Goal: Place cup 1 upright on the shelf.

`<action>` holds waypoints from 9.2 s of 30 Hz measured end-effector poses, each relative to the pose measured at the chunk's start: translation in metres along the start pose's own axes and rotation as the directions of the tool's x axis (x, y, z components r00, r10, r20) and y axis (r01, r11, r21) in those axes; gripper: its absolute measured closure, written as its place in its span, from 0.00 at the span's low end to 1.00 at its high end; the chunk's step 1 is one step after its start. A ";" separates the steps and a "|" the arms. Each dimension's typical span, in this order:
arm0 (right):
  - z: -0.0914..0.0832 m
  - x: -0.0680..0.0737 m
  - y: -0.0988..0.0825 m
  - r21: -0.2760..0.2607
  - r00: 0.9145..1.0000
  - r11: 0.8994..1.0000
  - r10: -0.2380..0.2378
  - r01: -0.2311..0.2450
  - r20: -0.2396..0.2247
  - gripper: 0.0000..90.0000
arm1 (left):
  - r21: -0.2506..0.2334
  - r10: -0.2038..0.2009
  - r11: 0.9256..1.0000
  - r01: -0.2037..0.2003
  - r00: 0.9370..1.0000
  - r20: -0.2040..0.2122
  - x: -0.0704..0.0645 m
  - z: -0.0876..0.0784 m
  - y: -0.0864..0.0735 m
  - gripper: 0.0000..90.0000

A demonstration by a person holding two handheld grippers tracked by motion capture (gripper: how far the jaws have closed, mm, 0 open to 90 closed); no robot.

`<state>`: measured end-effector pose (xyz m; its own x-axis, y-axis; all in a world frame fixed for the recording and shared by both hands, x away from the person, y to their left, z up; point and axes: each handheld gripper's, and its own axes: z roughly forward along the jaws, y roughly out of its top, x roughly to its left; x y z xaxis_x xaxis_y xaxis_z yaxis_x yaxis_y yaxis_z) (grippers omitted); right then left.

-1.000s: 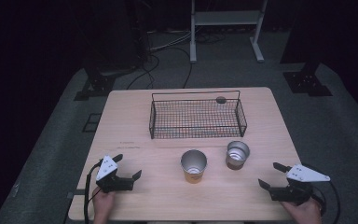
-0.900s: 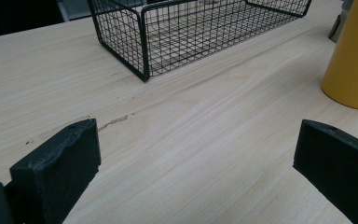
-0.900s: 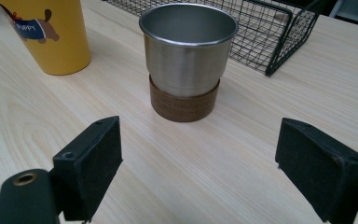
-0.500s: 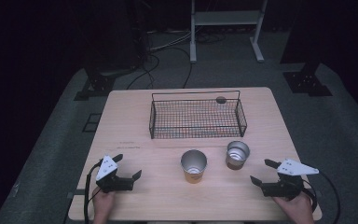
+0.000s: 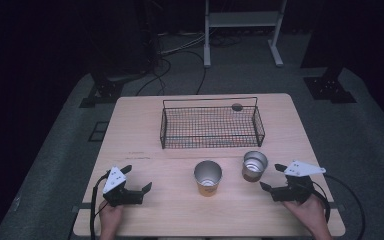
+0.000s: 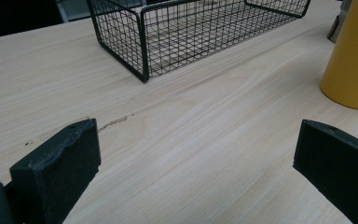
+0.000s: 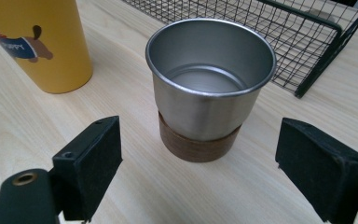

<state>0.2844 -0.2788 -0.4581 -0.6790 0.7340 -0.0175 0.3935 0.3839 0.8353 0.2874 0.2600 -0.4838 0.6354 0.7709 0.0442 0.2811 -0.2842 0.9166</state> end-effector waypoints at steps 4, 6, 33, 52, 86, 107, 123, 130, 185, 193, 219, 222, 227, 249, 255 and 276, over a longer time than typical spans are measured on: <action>0.007 -0.003 0.007 0.020 1.000 1.000 -0.006 0.006 -0.007 0.15 | -0.001 0.000 1.000 0.000 1.000 0.000 0.000 0.000 0.000 0.00; 0.011 -0.005 0.010 0.033 1.000 0.999 0.002 -0.001 -0.014 0.15 | -0.001 0.001 1.000 -0.001 1.000 0.000 0.000 0.000 0.000 0.00; 0.053 -0.009 0.035 0.114 1.000 0.993 0.000 0.003 -0.028 0.15 | -0.003 0.003 1.000 -0.003 1.000 0.002 0.000 0.000 0.000 0.00; 0.051 -0.006 0.038 0.129 0.999 0.991 -0.021 0.026 -0.033 0.19 | -0.001 0.004 1.000 -0.004 1.000 0.001 0.000 -0.001 0.000 0.00; 0.021 -0.017 0.090 0.095 0.992 0.995 -0.003 0.015 -0.127 0.19 | -0.001 0.004 1.000 -0.004 1.000 0.002 0.000 0.000 0.000 0.00; 0.020 -0.029 0.124 0.099 0.987 0.995 -0.010 0.027 -0.160 0.19 | -0.004 0.000 1.000 0.000 1.000 0.003 -0.001 0.000 0.000 0.00; 0.029 -0.045 0.160 0.104 0.986 0.993 -0.030 0.047 -0.165 0.19 | -0.005 0.002 1.000 -0.002 1.000 0.002 0.000 -0.001 0.000 0.00; 0.038 -0.050 0.179 0.117 0.985 0.991 -0.044 0.064 -0.166 0.19 | -0.007 0.004 1.000 -0.004 1.000 0.001 0.000 -0.001 0.000 0.00; 0.153 -0.083 0.212 0.230 0.995 0.972 0.061 -0.041 -0.079 0.19 | -0.014 0.008 1.000 -0.008 1.000 0.009 -0.001 -0.001 0.000 0.00; 0.165 -0.086 0.206 0.244 0.993 0.967 0.095 -0.074 -0.074 0.19 | -0.014 0.009 1.000 -0.009 1.000 0.009 -0.001 -0.001 -0.001 0.00; 0.185 -0.099 0.169 0.326 0.985 0.930 0.174 -0.168 0.010 0.19 | -0.014 0.009 1.000 -0.009 1.000 0.010 -0.001 -0.001 -0.001 0.00; 0.187 -0.098 0.168 0.332 0.985 0.928 0.173 -0.168 0.016 0.19 | -0.014 0.009 1.000 -0.009 1.000 0.010 -0.001 -0.001 -0.001 0.00; 0.191 -0.096 0.165 0.355 0.986 0.921 0.167 -0.161 0.015 0.19 | -0.017 0.009 1.000 -0.008 1.000 0.010 -0.001 -0.001 -0.001 0.00; 0.186 -0.085 0.154 0.314 0.992 0.941 0.122 -0.124 0.025 0.13 | -0.017 0.009 1.000 -0.009 1.000 0.011 -0.001 -0.001 -0.001 0.00; 0.184 -0.083 0.156 0.280 0.992 0.951 0.123 -0.127 0.033 0.09 | -0.018 0.010 1.000 -0.010 1.000 0.011 -0.001 -0.002 -0.001 0.00; 0.152 -0.081 0.171 0.175 0.993 0.978 0.112 -0.116 0.030 0.07 | -0.013 0.013 1.000 -0.013 1.000 0.011 -0.001 -0.001 -0.001 0.00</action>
<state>0.5011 -0.1873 -0.3974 -0.6114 0.7891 0.0598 0.5717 0.3882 0.7228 0.2854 0.2599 -0.4840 0.6470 0.7608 0.0517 0.2637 -0.2868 0.9210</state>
